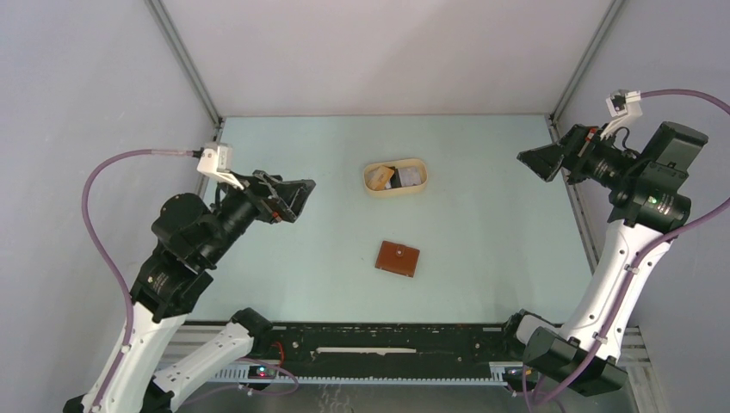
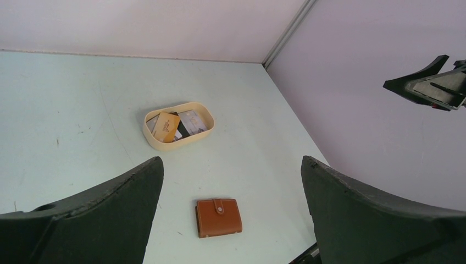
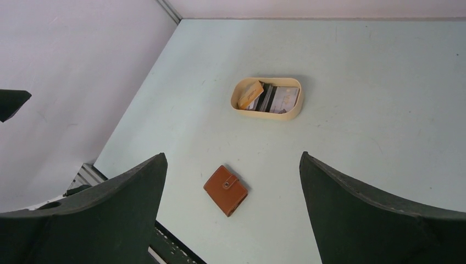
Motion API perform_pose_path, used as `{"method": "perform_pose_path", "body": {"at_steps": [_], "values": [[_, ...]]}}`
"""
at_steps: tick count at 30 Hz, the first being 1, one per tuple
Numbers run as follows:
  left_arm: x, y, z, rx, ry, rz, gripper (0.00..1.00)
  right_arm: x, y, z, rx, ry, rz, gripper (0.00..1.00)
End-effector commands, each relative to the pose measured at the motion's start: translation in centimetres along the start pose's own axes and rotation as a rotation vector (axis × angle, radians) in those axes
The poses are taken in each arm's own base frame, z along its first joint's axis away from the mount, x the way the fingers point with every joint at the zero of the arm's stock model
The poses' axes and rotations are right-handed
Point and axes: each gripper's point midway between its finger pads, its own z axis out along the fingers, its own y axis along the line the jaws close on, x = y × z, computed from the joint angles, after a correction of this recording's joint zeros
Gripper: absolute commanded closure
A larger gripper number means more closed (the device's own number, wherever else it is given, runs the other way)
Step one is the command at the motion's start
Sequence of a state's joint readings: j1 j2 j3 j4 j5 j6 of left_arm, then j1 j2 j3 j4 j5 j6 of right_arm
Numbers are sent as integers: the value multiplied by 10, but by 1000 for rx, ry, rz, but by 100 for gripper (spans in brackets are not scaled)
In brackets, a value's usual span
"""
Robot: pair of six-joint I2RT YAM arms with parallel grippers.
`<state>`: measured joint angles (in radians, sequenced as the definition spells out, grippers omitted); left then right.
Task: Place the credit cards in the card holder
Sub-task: Reset both arms
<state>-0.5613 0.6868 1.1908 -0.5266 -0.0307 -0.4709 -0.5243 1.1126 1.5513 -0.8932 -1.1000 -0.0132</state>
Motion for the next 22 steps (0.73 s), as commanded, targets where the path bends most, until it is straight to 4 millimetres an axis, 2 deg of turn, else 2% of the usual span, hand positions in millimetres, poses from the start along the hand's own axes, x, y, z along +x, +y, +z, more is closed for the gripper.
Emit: {"method": "perform_pose_path", "body": {"at_steps": [1,6,22], "values": [[2,3,4,-7,-7,-8,0,-5,2,-5,20,-21,-44,0],[10,8,5,-18,3,-12,0,-5,-1,-6,35,-27,-47,1],[11,12,5,-33,2,-8,0,-10,-7,-12,40,-46,-31,0]]}}
